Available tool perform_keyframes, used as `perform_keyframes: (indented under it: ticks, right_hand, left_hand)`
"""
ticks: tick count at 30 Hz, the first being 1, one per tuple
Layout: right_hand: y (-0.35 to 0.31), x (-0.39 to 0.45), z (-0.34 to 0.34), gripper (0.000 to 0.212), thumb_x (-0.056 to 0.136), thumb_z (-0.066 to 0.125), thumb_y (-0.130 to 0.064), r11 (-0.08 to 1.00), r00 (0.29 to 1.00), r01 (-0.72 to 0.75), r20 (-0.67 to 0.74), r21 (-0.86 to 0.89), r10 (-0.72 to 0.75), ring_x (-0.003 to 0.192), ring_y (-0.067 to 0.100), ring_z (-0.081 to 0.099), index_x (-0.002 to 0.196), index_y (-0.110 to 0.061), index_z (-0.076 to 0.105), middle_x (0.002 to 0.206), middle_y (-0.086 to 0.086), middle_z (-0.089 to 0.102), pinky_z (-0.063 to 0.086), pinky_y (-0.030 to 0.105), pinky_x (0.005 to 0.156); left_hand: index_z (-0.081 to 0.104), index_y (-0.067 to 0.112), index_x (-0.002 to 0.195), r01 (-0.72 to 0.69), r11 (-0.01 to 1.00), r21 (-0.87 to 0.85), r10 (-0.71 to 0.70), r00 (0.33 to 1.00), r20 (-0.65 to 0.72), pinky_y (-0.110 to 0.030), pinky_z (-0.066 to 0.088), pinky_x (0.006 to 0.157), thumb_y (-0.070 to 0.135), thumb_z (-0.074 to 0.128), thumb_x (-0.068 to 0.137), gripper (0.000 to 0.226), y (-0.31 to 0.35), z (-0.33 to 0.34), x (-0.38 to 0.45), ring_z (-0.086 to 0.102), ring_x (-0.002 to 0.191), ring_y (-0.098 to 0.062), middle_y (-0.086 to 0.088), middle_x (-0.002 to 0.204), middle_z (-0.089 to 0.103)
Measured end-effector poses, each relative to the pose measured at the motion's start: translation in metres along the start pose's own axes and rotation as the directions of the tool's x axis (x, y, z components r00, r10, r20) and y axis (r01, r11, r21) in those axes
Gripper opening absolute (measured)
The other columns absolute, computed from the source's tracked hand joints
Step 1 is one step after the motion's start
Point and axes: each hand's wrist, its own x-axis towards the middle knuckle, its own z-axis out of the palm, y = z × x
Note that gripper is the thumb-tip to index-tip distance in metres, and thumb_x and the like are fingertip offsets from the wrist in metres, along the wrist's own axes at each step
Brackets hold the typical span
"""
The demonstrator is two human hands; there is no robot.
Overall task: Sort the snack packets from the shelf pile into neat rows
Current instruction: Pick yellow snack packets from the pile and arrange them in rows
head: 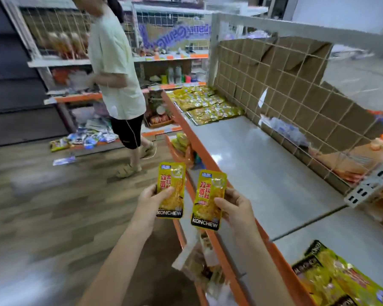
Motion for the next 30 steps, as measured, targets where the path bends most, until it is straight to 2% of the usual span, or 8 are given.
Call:
perform_keyframes:
  ticks: [5, 10, 13, 19, 23, 25, 27, 30]
  right_hand:
    - [-0.002, 0.041, 0.068, 0.022, 0.082, 0.061, 0.009, 0.998, 0.998, 0.056, 0.014, -0.016, -0.056, 0.077, 0.018, 0.066, 0.092, -0.011, 0.063, 0.080, 0.002, 0.071, 0.054, 0.033, 0.071]
    - [-0.002, 0.083, 0.130, 0.022, 0.084, 0.064, 0.002, 0.998, 0.998, 0.055, -0.005, -0.008, -0.056, 0.090, 0.026, 0.066, 0.105, -0.003, 0.061, 0.096, 0.013, 0.070, 0.053, 0.045, 0.082]
    - [0.003, 0.108, 0.161, 0.023, 0.083, 0.065, 0.001, 0.999, 0.999, 0.040, -0.022, -0.007, -0.040, 0.090, 0.027, 0.065, 0.105, -0.001, 0.060, 0.098, 0.016, 0.070, 0.053, 0.045, 0.081]
    - [0.005, 0.162, 0.186, 0.022, 0.082, 0.067, -0.001, 1.000, 0.994, -0.002, -0.112, -0.014, 0.000, 0.094, 0.033, 0.066, 0.102, -0.005, 0.060, 0.097, 0.015, 0.070, 0.054, 0.047, 0.085]
    - [-0.007, 0.206, 0.180, 0.016, 0.083, 0.064, 0.005, 0.999, 0.974, 0.033, -0.224, 0.017, -0.029, 0.073, 0.021, 0.063, 0.094, -0.004, 0.057, 0.082, 0.008, 0.066, 0.054, 0.026, 0.060]
    - [-0.012, 0.238, 0.174, 0.015, 0.083, 0.063, 0.006, 0.998, 0.963, 0.041, -0.268, 0.045, -0.027, 0.074, 0.021, 0.062, 0.091, -0.005, 0.057, 0.082, 0.009, 0.066, 0.053, 0.025, 0.059]
    - [-0.016, 0.272, 0.168, 0.014, 0.082, 0.065, 0.004, 0.997, 0.950, 0.048, -0.311, 0.062, -0.027, 0.077, 0.025, 0.063, 0.088, -0.006, 0.058, 0.085, 0.015, 0.066, 0.054, 0.034, 0.067]
    - [-0.021, 0.317, 0.158, 0.012, 0.080, 0.066, 0.004, 0.995, 0.922, 0.052, -0.388, 0.084, -0.016, 0.077, 0.028, 0.062, 0.087, -0.003, 0.059, 0.085, 0.019, 0.065, 0.051, 0.041, 0.073]
  left_hand:
    - [0.066, 0.011, 0.094, -0.045, 0.999, 0.012, 0.045, 0.999, 0.002, -0.034, 0.053, 0.072, 0.009, 0.064, 0.085, 0.010, 0.031, -0.043, 0.058, 0.069, 0.071, -0.018, -0.003, 0.082, 0.073]
    - [0.066, 0.014, 0.092, -0.086, 0.994, 0.064, 0.085, 0.996, 0.027, -0.041, 0.052, 0.082, 0.010, 0.064, 0.086, 0.008, 0.063, -0.084, 0.118, 0.067, 0.083, -0.026, -0.006, 0.090, 0.072]
    - [0.066, 0.013, 0.093, -0.094, 0.990, 0.107, 0.089, 0.995, 0.047, -0.043, 0.051, 0.085, 0.012, 0.065, 0.086, 0.008, 0.078, -0.103, 0.156, 0.068, 0.088, -0.030, -0.009, 0.094, 0.072]
    - [0.065, 0.012, 0.093, -0.067, 0.989, 0.129, 0.052, 0.992, 0.112, -0.040, 0.050, 0.081, 0.009, 0.062, 0.087, 0.008, 0.089, -0.103, 0.223, 0.065, 0.081, -0.026, -0.009, 0.091, 0.070]
    - [0.067, 0.014, 0.087, -0.048, 0.982, 0.185, 0.009, 0.979, 0.205, -0.043, 0.050, 0.082, 0.009, 0.067, 0.083, 0.006, 0.095, -0.081, 0.273, 0.065, 0.079, -0.028, -0.004, 0.080, 0.072]
    - [0.067, 0.012, 0.089, -0.064, 0.970, 0.234, -0.003, 0.961, 0.277, -0.035, 0.053, 0.076, 0.012, 0.070, 0.081, 0.009, 0.100, -0.064, 0.304, 0.066, 0.078, -0.025, -0.005, 0.083, 0.072]
    - [0.065, 0.006, 0.096, -0.084, 0.965, 0.248, -0.007, 0.937, 0.348, -0.022, 0.051, 0.063, 0.006, 0.064, 0.085, 0.011, 0.107, -0.045, 0.333, 0.067, 0.068, -0.015, -0.007, 0.085, 0.070]
    - [0.062, 0.004, 0.103, -0.092, 0.959, 0.269, -0.033, 0.904, 0.426, -0.015, 0.047, 0.050, 0.000, 0.057, 0.089, 0.015, 0.117, -0.012, 0.378, 0.065, 0.059, -0.005, -0.006, 0.082, 0.068]
